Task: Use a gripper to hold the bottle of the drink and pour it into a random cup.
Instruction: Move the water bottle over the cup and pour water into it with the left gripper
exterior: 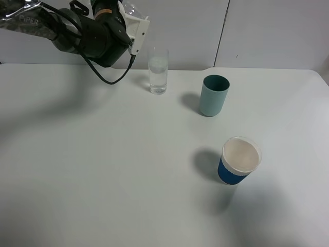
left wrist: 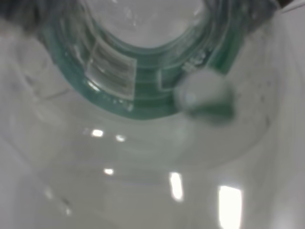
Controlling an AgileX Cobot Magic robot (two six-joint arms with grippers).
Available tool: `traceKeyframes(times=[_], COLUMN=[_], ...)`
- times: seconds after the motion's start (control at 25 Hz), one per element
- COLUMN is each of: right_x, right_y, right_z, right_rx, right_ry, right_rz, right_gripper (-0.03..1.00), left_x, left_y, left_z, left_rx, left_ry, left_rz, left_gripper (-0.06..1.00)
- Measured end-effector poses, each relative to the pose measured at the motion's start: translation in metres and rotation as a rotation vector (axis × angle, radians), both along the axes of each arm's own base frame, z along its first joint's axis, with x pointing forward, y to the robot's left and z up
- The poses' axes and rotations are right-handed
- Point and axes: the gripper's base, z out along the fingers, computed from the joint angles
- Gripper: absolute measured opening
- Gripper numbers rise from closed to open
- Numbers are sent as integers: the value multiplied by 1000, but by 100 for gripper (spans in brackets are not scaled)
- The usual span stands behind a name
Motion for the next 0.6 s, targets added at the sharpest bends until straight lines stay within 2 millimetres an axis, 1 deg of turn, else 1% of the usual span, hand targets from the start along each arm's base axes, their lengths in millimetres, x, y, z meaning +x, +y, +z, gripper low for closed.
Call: traceKeyframes(times=[0.6], right_x=[0], right_y=[0], right_z=[0], right_rx=[0], right_ry=[0], right_rz=[0], right_gripper=[74], left_x=[-1], left_y=[-5], left_z=[3], left_rx=[30], left_ry=[-27], left_rz=[-22], left_gripper=[54])
